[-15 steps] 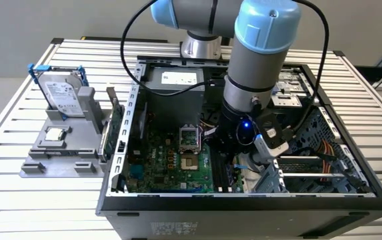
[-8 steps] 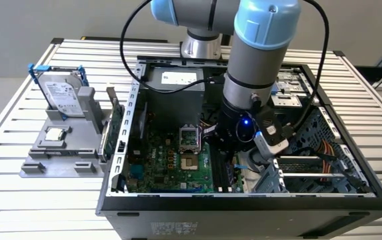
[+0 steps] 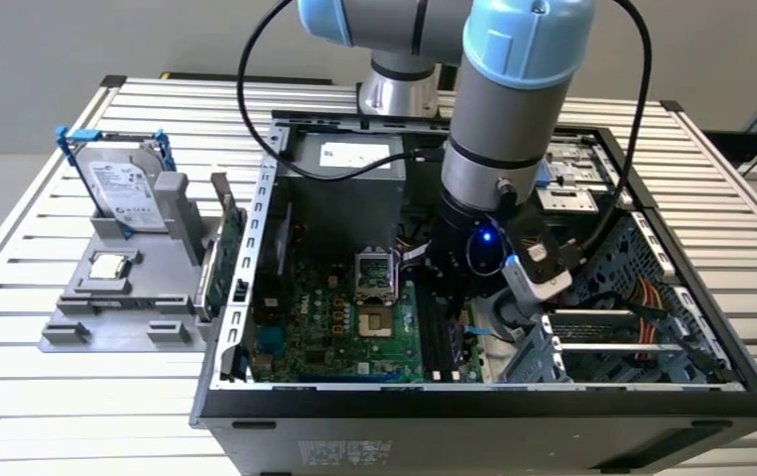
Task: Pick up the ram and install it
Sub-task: 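Press down the ram until it locks into place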
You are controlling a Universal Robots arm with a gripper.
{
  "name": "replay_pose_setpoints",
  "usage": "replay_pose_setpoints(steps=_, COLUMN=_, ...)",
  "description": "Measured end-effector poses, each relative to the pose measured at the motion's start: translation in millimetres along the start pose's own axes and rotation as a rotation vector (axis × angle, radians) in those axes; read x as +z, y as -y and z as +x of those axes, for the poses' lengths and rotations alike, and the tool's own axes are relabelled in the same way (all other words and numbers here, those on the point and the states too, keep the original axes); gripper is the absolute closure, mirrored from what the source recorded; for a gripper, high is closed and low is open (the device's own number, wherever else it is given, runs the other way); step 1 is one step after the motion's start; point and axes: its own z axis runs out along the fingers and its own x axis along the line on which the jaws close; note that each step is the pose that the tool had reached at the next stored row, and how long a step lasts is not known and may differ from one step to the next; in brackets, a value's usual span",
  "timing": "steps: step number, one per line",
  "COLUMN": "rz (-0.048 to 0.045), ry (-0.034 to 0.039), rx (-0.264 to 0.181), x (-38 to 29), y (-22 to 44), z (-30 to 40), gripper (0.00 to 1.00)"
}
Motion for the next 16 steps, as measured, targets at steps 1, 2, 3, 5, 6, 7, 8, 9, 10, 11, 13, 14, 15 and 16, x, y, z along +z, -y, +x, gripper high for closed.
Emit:
replay_pose_setpoints(steps=1, rz=0.0016, ry=0.0001, rx=0.0, x=0.1, y=-0.1, z=-0.1, gripper=1.0)
replay_pose_setpoints(steps=2, rz=0.0021, ry=0.0, rx=0.001, x=0.3, y=-0.1, z=0.0, gripper=1.0)
replay_pose_setpoints(steps=3, rz=0.0022, ry=-0.0004, rx=0.006, x=1.2, y=-0.2, z=0.0, gripper=1.0)
replay_pose_setpoints(steps=5, rz=0.0028, ry=-0.0018, rx=0.02, x=3.4, y=-0.4, z=0.1, gripper=1.0)
replay_pose_setpoints(steps=6, rz=0.0031, ry=-0.0024, rx=0.027, x=4.3, y=-0.5, z=0.1, gripper=1.0)
replay_pose_setpoints(steps=7, rz=0.0032, ry=-0.0028, rx=0.031, x=5.1, y=-0.6, z=0.1, gripper=1.0)
replay_pose_setpoints(steps=8, rz=0.0034, ry=-0.0032, rx=0.034, x=6.2, y=-0.7, z=0.0, gripper=1.0)
replay_pose_setpoints(steps=9, rz=0.0043, ry=-0.0036, rx=0.036, x=7.4, y=-0.7, z=-0.2, gripper=1.0)
replay_pose_setpoints(steps=10, rz=0.0042, ry=-0.0037, rx=0.036, x=8.7, y=-0.9, z=-0.5, gripper=1.0)
replay_pose_setpoints(steps=11, rz=0.0044, ry=-0.0038, rx=0.036, x=9.4, y=-0.9, z=-0.8, gripper=1.0)
replay_pose_setpoints(steps=13, rz=0.0043, ry=-0.0036, rx=0.036, x=11.1, y=-1.0, z=-1.3, gripper=1.0)
replay_pose_setpoints(steps=14, rz=0.0042, ry=-0.0035, rx=0.036, x=11.7, y=-1.2, z=-1.3, gripper=1.0)
replay_pose_setpoints(steps=15, rz=0.0048, ry=-0.0036, rx=0.036, x=11.3, y=-1.5, z=-1.4, gripper=1.0)
replay_pose_setpoints(steps=16, rz=0.0051, ry=-0.0037, rx=0.036, x=11.0, y=-1.6, z=-1.4, gripper=1.0)
